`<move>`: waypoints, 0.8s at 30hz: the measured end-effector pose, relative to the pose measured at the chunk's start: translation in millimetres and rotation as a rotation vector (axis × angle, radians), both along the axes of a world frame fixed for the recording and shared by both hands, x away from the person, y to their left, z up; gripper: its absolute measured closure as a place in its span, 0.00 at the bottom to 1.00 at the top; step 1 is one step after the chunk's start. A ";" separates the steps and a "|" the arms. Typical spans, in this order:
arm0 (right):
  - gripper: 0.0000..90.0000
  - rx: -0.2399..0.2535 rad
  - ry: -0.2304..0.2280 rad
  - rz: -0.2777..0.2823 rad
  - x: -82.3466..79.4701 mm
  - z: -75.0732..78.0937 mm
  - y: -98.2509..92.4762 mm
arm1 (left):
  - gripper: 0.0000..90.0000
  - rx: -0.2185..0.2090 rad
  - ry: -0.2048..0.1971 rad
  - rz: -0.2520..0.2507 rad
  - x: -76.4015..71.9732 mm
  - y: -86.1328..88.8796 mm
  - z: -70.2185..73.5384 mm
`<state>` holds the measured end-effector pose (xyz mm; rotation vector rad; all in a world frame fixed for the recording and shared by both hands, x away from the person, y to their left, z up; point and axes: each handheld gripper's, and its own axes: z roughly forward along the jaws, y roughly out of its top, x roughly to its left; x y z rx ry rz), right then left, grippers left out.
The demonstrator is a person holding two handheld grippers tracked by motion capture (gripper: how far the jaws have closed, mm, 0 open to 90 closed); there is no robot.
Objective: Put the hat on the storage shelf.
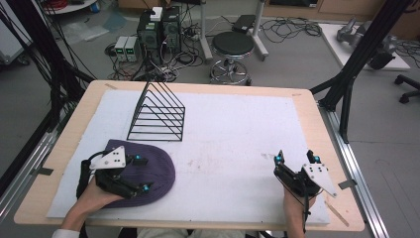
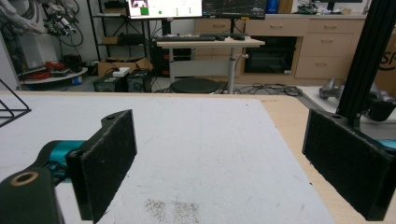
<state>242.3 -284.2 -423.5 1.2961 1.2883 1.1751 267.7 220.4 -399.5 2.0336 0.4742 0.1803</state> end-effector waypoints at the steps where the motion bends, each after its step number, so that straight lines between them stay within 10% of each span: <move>1: 0.10 0.000 0.000 0.000 0.0 0.0 0.0 | 0.22 0.000 0.000 0.000 0.0 0.0 0.0; 9: 0.10 0.002 -0.009 0.009 -0.4 0.1 -0.2 | 0.22 0.169 0.048 -0.079 0.5 -16.5 -13.3; 24: 0.10 0.015 -0.010 0.006 -1.2 0.0 -1.4 | 0.25 0.309 0.094 -0.133 -3.2 -34.3 -26.0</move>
